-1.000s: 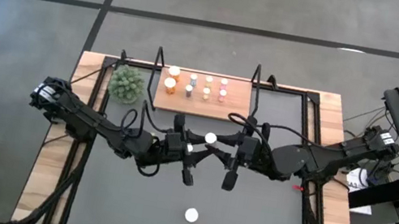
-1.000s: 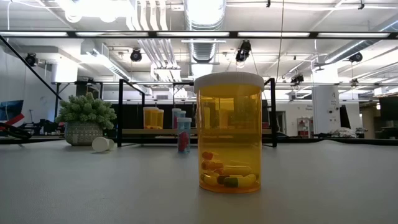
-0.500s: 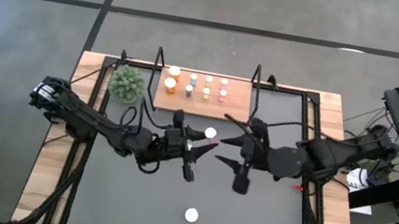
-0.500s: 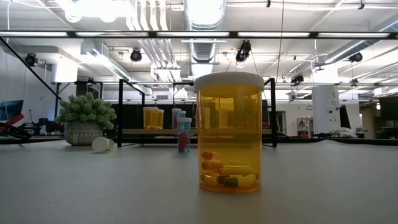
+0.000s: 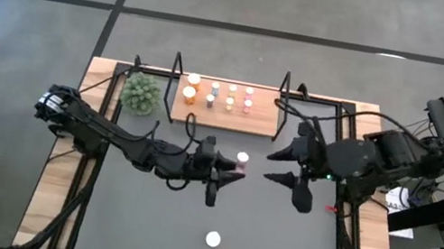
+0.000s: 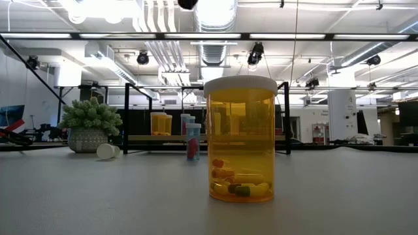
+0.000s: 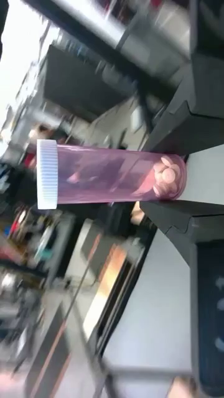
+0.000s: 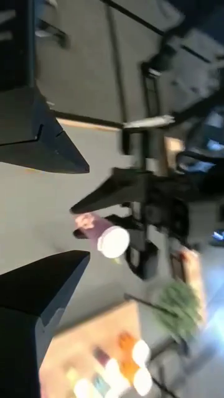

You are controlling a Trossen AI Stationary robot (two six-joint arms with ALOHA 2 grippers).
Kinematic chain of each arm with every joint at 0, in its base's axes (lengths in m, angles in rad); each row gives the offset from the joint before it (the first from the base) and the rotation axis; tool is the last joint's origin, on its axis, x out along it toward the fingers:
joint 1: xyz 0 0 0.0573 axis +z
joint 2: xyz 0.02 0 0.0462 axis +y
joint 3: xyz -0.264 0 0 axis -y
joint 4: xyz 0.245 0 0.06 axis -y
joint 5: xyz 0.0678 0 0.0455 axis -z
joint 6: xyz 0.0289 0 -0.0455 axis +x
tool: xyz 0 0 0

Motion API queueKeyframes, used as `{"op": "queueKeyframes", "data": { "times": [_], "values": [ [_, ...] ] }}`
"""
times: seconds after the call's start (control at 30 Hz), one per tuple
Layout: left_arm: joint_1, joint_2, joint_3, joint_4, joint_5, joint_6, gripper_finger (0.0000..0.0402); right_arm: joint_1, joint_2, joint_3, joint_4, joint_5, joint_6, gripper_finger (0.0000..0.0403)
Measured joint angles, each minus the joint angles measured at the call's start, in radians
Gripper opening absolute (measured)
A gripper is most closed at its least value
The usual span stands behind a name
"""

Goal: Pick and place medicine bottles onto shelf by color
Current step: Put the pink pill bottle on the shelf aligned with the other pink pill bottles

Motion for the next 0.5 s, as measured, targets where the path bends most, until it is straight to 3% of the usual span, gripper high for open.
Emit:
{"op": "queueKeyframes", "data": {
  "times": [0.3,0.5],
  "values": [
    [0.001,0.028,0.003,0.002,0.275,-0.038,0.0085,-0.023,0.098,-0.005,-0.039,-0.266,-0.128,0.0206],
    [-0.006,0.028,-0.003,-0.034,0.402,-0.114,0.0085,-0.034,0.172,0.034,-0.072,-0.285,-0.201,0.0206]
  ]
}}
